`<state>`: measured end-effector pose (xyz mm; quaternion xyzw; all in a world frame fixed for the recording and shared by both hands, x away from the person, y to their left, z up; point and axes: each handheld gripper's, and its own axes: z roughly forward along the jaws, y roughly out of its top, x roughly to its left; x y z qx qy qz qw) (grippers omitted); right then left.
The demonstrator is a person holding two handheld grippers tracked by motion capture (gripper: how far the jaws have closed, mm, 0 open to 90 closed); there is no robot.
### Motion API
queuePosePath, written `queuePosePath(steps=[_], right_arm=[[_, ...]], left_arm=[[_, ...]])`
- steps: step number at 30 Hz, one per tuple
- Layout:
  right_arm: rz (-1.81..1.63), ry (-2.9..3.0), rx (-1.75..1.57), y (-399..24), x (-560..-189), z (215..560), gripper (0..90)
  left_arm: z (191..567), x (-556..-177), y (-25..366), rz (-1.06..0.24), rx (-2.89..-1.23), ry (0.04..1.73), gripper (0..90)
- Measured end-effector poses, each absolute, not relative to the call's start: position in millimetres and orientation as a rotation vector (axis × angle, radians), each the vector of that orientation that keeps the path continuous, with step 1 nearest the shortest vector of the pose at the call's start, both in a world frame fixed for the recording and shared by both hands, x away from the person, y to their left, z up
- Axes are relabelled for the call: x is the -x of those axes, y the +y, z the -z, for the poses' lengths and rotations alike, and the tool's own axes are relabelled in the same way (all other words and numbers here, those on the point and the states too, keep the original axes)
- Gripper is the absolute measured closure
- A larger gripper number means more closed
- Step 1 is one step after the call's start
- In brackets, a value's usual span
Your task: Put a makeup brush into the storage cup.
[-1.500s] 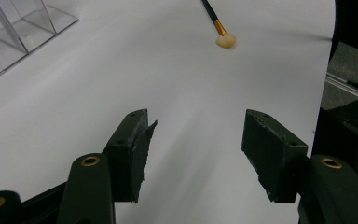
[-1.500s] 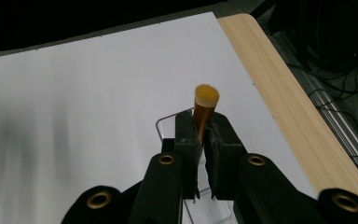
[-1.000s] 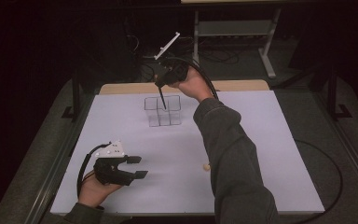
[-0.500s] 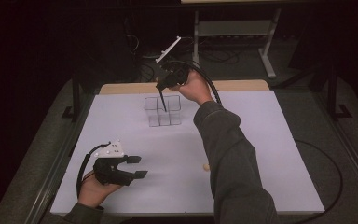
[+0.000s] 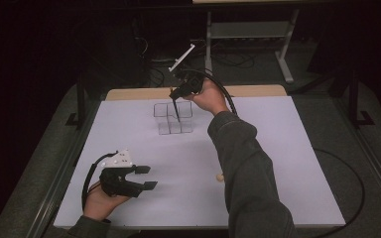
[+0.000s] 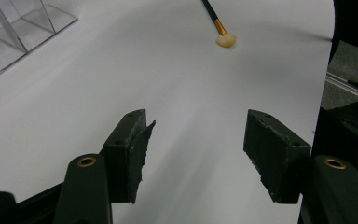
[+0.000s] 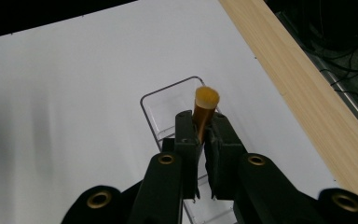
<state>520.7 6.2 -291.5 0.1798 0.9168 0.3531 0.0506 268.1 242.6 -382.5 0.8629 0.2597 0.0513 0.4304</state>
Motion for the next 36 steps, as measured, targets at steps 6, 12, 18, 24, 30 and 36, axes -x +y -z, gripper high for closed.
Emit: queuePosePath(steps=[6, 12, 18, 24, 30, 36], right_arm=[[-1.058, 2.795, -0.543, 11, -520, 295, 82.8], [-1.09, 2.794, -0.585, 11, -522, 304, 71.9], [-1.1, 2.798, -0.621, 6, -520, 308, 65.4], [-1.133, 2.796, -0.62, -2, -514, 311, 64.4], [-1.173, 2.794, -0.634, -10, -508, 313, 63.7], [-1.209, 2.787, -0.641, -17, -503, 316, 62.3]], left_arm=[[382, -268, 244, -0.131, -2.152, 0.647, 39.1], [382, -268, 244, -0.13, -2.146, 0.657, 38.2], [383, -269, 244, -0.131, -2.146, 0.66, 37.7], [383, -269, 243, -0.133, -2.155, 0.654, 37.5], [383, -270, 244, -0.134, -2.159, 0.652, 37.4], [384, -270, 243, -0.133, -2.158, 0.657, 37.2]])
